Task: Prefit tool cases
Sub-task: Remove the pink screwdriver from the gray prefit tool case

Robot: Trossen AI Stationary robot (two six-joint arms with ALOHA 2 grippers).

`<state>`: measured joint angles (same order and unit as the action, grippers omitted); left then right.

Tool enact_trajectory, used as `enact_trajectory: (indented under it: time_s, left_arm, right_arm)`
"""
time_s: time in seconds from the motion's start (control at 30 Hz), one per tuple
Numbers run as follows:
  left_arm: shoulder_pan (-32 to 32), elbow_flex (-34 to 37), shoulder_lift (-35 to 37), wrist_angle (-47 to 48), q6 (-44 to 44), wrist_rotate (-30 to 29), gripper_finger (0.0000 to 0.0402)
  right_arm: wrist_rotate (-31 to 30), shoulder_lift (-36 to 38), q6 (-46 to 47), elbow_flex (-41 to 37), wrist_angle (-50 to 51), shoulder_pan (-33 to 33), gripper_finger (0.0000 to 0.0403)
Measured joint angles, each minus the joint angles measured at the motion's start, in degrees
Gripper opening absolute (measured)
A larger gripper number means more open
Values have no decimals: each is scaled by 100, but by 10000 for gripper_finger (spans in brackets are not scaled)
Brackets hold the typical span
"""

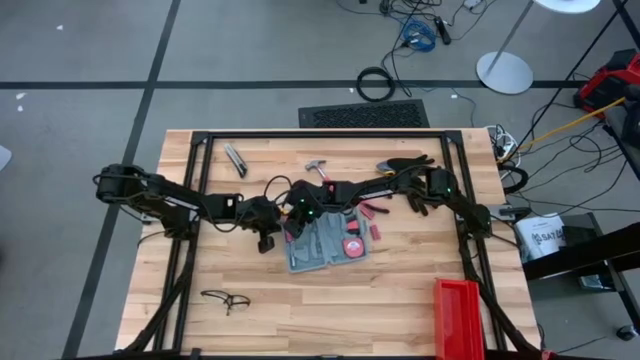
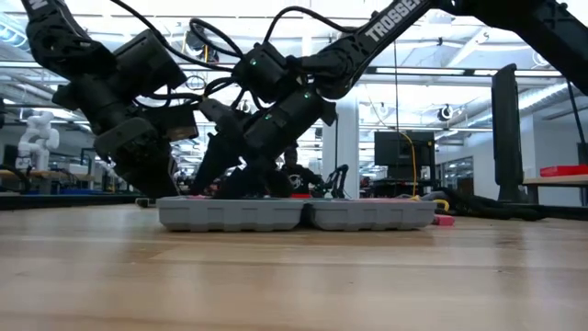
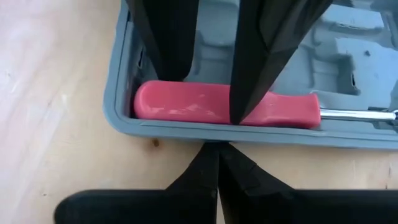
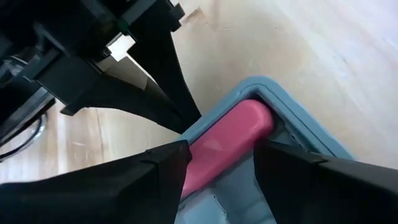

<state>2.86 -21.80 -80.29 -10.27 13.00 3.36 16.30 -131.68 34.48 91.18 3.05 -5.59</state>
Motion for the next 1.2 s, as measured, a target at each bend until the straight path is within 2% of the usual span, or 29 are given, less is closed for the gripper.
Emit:
enact_trajectory:
  time_s: [0.13, 0.3, 0.4, 0.53, 0.67, 1.0, 1.2]
  left_arm:
    - [1, 2, 0, -1, 3, 4, 0]
    - [-3, 2, 0, 2, 2, 21, 0]
    - [-5, 2, 2, 31, 3, 24, 0]
    - [-5, 2, 2, 49, 3, 63, 0]
    - [-8, 2, 2, 47, 6, 58, 0]
    - [-8, 0, 2, 47, 10, 37, 0]
    - [-8, -2, 2, 47, 1, 33, 0]
  right_arm:
    - [100, -8, 2, 0, -70, 2, 163]
    - [277, -22, 19, -7, -147, 2, 117]
    - [580, -26, 138, -19, -252, 2, 90]
    - [750, -28, 213, -20, -294, 2, 82]
    - [811, -28, 211, -20, -296, 2, 103]
    - [1027, -22, 297, 4, -396, -29, 200]
    - [1062, -22, 332, 7, -411, -37, 218]
